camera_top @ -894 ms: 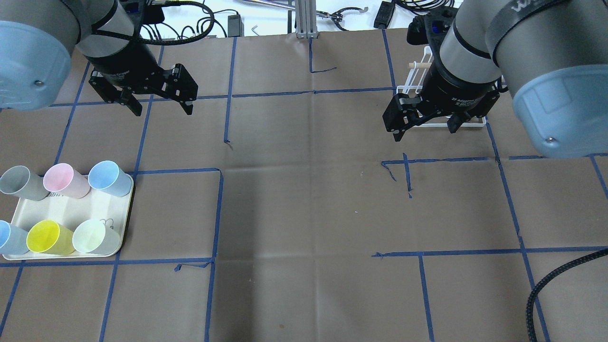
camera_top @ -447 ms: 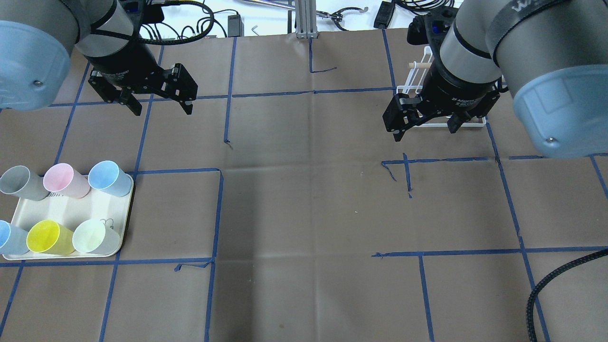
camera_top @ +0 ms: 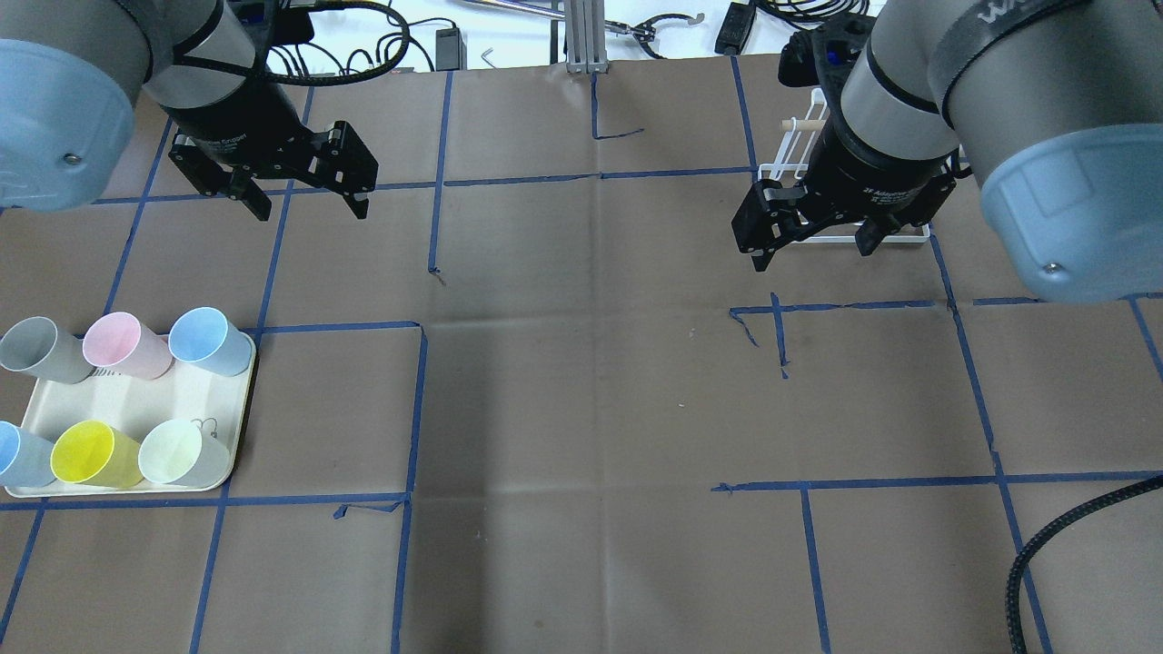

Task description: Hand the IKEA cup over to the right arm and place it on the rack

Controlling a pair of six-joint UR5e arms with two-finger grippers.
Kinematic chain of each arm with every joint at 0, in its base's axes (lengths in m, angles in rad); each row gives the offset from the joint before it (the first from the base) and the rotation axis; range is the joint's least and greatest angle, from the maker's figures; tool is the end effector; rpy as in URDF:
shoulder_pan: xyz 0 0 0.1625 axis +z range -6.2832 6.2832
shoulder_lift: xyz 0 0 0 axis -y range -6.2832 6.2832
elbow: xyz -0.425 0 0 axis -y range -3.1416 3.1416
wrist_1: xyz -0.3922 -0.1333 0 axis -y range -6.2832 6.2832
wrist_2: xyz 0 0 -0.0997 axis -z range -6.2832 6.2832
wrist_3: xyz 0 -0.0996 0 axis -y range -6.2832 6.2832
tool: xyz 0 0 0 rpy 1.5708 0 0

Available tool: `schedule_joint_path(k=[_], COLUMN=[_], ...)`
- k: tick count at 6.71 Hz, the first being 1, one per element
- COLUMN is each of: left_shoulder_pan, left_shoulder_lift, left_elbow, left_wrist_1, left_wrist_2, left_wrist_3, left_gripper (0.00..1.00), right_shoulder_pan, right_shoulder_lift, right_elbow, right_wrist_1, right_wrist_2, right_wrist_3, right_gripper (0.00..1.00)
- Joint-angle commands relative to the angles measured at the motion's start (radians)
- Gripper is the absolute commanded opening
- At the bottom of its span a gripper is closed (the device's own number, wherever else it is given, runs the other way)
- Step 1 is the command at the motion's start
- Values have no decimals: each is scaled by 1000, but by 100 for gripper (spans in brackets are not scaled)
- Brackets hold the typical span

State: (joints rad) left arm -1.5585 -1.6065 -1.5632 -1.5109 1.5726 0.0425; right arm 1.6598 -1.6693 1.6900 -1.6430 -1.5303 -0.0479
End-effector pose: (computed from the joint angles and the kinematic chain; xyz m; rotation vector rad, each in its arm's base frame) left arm -0.1268 -0.5116 0.4798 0.0474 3.1382 -0.0498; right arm 0.1772 -0.4410 0.4831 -0.2136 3.0917 -0.0785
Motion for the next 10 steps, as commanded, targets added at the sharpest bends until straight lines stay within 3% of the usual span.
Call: schedule_joint_path(k=[1,5,7,10], left_shoulder_pan=[0,12,179,331], left_shoulder_lift=[2,0,0,-6], left_elbow=[-1,-3,-12,-87], left_wrist_1=[0,0,-2,70], left_wrist_2=[3,9,4,7], left_wrist_3=[5,46,178,391], left_gripper=[100,100,100,100], right_shoulder_pan=[0,-5,0,0], right_shoulder_lift=[0,-10,0,-1], right_elbow=[-1,-1,-4,-4], right_wrist_1=[-3,14,0,-1], right_wrist_2=[2,-1,2,5], right_wrist_3=[3,0,8,10], right_gripper=[100,100,100,100])
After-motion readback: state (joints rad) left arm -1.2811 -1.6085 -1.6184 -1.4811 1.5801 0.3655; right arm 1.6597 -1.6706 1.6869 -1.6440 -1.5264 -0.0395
